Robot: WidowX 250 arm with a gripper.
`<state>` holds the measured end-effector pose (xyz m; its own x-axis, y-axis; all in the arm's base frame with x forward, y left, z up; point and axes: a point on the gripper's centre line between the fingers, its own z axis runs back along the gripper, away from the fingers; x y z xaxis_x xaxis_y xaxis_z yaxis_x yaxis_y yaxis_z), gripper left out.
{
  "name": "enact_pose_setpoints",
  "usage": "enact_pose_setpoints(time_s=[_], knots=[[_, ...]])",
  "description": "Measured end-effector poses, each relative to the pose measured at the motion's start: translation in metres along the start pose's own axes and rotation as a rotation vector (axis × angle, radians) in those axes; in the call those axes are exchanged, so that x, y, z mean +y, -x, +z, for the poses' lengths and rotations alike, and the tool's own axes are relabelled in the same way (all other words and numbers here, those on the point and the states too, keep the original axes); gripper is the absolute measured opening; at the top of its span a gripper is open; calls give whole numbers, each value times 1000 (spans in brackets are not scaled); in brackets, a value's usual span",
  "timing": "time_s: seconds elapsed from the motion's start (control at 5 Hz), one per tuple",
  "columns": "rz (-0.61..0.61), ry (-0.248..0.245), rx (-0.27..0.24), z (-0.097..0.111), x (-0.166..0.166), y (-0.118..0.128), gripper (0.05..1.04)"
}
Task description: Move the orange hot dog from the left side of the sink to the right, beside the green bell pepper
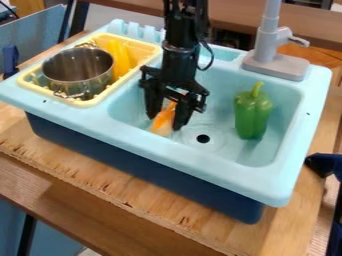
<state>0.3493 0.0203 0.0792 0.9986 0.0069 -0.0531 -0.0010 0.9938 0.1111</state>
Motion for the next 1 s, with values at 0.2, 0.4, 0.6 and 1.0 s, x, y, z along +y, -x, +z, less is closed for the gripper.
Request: enact_pose_setpoints(time_s=[0.2, 0.4, 0.6, 1.0], knots=[[20, 29, -4, 0, 0, 4, 542], [31, 51, -7, 0, -1, 6, 541], [28, 85, -25, 8, -4, 10, 541], [-37, 149, -59, 13, -22, 7, 541]])
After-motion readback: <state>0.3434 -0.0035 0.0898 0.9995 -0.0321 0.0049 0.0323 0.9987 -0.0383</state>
